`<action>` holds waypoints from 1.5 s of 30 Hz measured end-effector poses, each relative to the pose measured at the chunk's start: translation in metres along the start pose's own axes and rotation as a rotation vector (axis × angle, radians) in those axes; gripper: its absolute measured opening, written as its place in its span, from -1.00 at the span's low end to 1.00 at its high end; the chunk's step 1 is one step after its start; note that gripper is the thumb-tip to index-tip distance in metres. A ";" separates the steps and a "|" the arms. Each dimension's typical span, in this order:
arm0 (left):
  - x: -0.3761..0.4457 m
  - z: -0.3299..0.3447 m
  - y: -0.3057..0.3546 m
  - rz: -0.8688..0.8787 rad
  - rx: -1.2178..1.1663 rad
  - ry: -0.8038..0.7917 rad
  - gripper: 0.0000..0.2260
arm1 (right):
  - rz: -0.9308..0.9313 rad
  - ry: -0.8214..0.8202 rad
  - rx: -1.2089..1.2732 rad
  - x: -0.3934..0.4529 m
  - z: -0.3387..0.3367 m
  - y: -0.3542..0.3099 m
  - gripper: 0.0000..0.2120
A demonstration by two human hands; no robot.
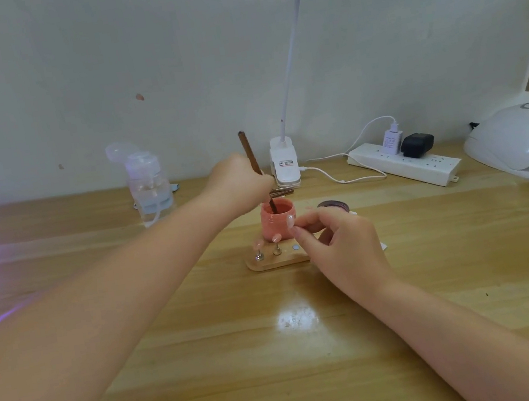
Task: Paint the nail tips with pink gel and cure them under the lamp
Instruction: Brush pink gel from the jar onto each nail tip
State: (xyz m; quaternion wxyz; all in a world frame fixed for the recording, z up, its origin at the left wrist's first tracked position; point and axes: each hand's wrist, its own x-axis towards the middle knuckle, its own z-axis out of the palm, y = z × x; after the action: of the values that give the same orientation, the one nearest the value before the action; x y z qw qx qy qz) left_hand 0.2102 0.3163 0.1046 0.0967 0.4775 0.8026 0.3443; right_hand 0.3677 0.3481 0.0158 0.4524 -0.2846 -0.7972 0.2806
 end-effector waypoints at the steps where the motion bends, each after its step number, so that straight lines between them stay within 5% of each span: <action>1: 0.001 -0.002 -0.002 -0.017 -0.064 0.025 -0.82 | 0.001 0.000 0.000 0.000 0.000 0.000 -0.98; 12: -0.001 -0.008 -0.050 -0.346 -0.713 0.196 -0.83 | 0.005 -0.009 -0.012 0.000 0.000 0.001 -0.98; 38: -0.020 0.002 -0.055 -0.424 -1.015 0.173 -0.83 | -0.023 0.011 -0.028 -0.001 0.001 -0.001 -0.92; 45: -0.034 -0.004 -0.063 -0.344 -1.031 0.324 -0.90 | -0.007 -0.002 -0.023 -0.001 0.000 -0.001 -0.95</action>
State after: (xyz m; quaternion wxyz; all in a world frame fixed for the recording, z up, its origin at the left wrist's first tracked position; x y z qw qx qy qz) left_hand 0.1818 0.2665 0.0613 0.2476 0.1720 0.6013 0.7400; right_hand 0.3678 0.3466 0.0164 0.4493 -0.2868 -0.8018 0.2702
